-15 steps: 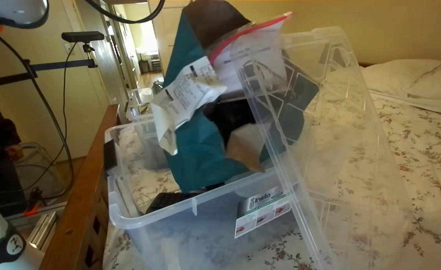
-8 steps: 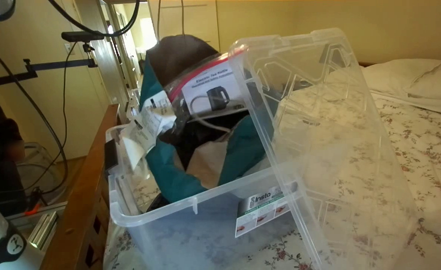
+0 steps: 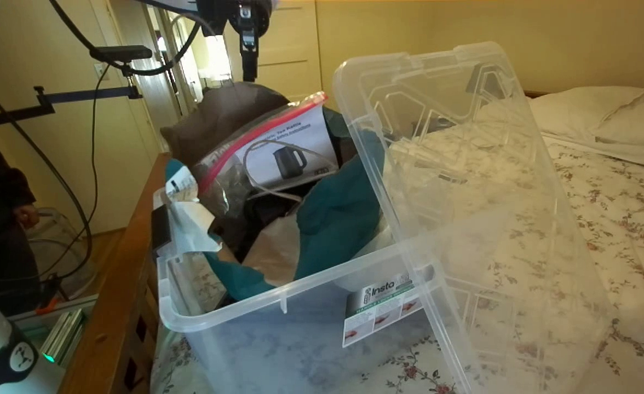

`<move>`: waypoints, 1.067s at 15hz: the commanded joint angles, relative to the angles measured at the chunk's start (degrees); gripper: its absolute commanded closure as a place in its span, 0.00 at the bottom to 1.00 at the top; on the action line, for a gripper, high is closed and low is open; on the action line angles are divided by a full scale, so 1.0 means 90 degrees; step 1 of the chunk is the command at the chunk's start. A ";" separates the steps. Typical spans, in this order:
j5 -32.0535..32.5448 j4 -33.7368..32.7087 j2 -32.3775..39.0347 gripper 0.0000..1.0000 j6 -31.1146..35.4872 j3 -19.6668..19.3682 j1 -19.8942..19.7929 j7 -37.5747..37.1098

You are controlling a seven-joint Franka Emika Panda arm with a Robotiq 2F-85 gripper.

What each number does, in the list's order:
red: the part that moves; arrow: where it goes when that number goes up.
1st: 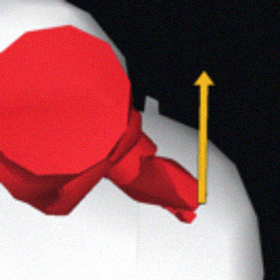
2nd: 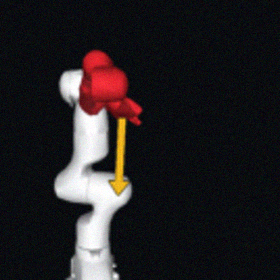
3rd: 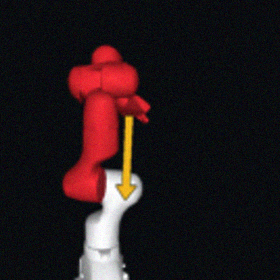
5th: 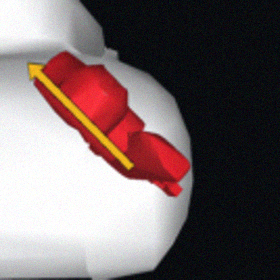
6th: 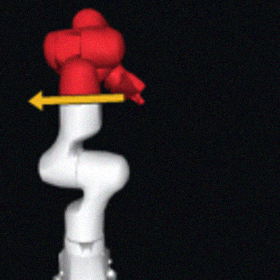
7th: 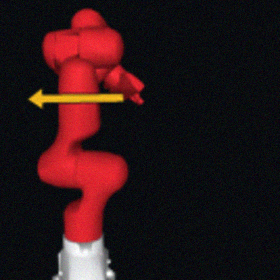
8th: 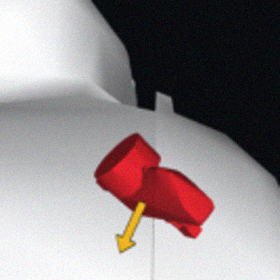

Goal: Put the bag in the basket

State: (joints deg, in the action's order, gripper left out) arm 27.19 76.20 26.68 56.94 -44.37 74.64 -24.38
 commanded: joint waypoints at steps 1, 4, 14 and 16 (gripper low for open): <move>-0.0557 0.0809 -0.0699 0.00 0.0669 0.1265 -0.1012 -0.0440; -0.0653 0.0981 -0.0962 0.00 0.1060 0.2440 -0.2085 -0.0358; 0.0862 0.0389 -0.2786 0.00 0.1496 0.5573 -0.3954 0.0799; 0.1044 0.0530 -0.3237 0.00 0.1966 0.5393 -0.3796 0.1055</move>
State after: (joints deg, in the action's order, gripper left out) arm 33.95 78.47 3.33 69.26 4.33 40.69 -18.89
